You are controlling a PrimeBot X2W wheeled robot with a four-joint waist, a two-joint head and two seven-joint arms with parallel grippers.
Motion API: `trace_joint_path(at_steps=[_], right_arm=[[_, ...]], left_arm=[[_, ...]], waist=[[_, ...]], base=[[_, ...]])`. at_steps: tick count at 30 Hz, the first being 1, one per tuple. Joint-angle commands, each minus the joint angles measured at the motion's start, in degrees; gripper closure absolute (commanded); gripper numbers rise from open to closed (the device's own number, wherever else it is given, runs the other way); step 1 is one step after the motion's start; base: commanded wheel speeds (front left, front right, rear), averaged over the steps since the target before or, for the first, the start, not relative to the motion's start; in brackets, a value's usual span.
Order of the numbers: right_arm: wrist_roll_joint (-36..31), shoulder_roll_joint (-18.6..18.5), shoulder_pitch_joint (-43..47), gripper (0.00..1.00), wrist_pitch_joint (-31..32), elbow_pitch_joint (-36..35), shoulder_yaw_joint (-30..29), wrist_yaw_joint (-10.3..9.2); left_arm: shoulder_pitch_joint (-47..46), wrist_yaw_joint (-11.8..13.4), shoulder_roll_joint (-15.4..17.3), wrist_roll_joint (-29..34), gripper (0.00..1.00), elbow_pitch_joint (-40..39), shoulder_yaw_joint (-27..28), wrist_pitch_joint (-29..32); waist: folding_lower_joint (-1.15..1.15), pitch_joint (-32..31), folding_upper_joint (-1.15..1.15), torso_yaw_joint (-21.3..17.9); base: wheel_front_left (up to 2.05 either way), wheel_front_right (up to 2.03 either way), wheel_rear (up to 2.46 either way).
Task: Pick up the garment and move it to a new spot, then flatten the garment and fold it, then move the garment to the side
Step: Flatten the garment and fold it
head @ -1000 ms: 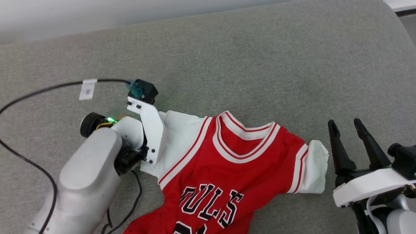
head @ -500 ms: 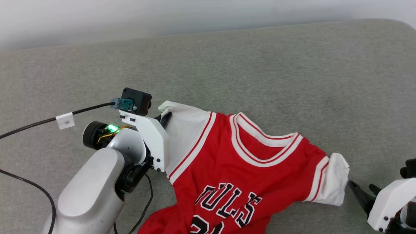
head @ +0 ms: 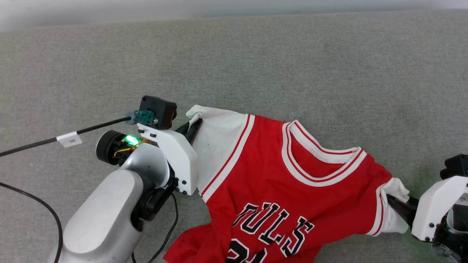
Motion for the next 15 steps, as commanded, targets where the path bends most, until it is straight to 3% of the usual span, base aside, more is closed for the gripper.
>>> trace_joint_path(at_steps=[1, 2, 3, 15], right_arm=[[0.1, 2.1, 2.6, 0.51, 3.0, 5.1, 2.1, -0.02], [0.2, 2.3, 2.7, 0.89, 3.6, 5.8, 2.3, -0.02], [0.3, 2.5, 2.7, 1.0, 3.9, 6.1, 2.3, -0.02], [-3.3, -3.3, -2.8, 1.0, 0.5, -0.3, -0.1, -0.03]], left_arm=[[0.6, 0.2, -0.1, -0.1, 1.0, -0.3, 0.0, -0.4], [0.6, 0.2, 0.0, -0.2, 1.0, -0.4, 0.0, -0.5], [0.7, 0.2, 0.1, -0.3, 1.0, -0.4, 0.0, -0.5], [0.8, 1.4, 1.4, -2.6, 1.0, 2.7, 4.2, -3.7]], waist=[[0.0, -0.1, 0.0, 0.3], [0.0, -0.2, 0.0, 0.4], [0.0, -0.3, 0.0, 0.5], [0.0, -6.4, 0.0, -0.8]], base=[[0.0, 0.0, 0.0], [0.0, 0.0, 0.0], [0.0, 0.0, 0.0], [0.0, 0.0, 0.0]])
